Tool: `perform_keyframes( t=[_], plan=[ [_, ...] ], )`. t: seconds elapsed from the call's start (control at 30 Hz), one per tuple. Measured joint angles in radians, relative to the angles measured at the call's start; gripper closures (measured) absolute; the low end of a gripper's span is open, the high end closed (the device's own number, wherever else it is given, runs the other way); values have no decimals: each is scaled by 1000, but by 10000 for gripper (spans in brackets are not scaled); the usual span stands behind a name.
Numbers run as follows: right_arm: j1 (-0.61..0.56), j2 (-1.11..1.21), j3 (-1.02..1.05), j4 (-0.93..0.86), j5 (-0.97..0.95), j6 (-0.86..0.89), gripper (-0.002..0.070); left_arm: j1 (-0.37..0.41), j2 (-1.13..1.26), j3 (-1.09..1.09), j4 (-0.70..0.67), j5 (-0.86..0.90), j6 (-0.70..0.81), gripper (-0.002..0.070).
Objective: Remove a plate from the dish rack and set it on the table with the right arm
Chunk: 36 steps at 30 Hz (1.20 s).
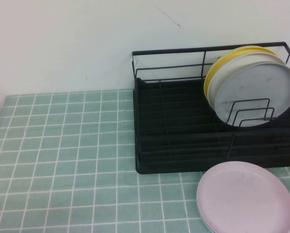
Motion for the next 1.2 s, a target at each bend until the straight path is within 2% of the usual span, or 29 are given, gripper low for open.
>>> perform_keyframes(
  t=[0.2,0.27,0.57,0.77,1.2],
  plan=[
    [0,-212,360,-20,-420,-4,678,0,0,0,0,0,0,678],
    [0,-268,447,-20,-507,-4,678,0,0,0,0,0,0,678],
    [0,-455,472,-26,-344,-37,678,0,0,0,1,0,0,678],
    [0,-466,472,-43,-208,-31,678,0,0,0,1,0,0,678],
    [0,-466,467,-45,-184,-19,678,0,0,0,1,0,0,678]
  ],
)
